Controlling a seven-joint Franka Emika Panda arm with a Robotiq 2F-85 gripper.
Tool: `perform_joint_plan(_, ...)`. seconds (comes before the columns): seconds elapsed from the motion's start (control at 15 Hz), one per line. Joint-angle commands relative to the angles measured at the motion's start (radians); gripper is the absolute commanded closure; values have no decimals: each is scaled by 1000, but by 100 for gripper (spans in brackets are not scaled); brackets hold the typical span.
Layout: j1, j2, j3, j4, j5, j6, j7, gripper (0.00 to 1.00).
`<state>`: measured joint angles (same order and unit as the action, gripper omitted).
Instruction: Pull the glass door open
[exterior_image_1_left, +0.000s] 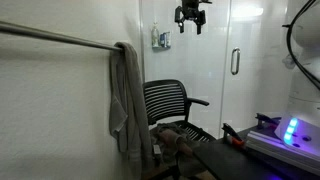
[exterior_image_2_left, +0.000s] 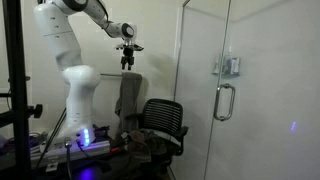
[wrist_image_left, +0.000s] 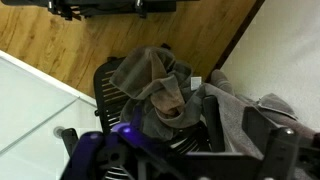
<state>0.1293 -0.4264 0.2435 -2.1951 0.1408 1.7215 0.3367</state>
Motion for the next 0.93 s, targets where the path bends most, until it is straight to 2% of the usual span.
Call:
perform_joint_plan(0.0, 3, 1, -3, 3, -2, -3, 1, 0)
perform_joint_plan(0.2, 3, 1, -3, 3, -2, -3, 1, 0)
perform_joint_plan(0.33, -46, -56, -13, -81, -81, 39, 64, 0)
perform_joint_plan(0.67, -166, -203, -105, -296, -310, 67, 130, 0)
perform_joint_plan(0.8, -226, -260, -156, -374, -361, 66, 163, 0)
perform_joint_plan(0.87, -241, -289, -200, -414, -347, 68, 140, 0)
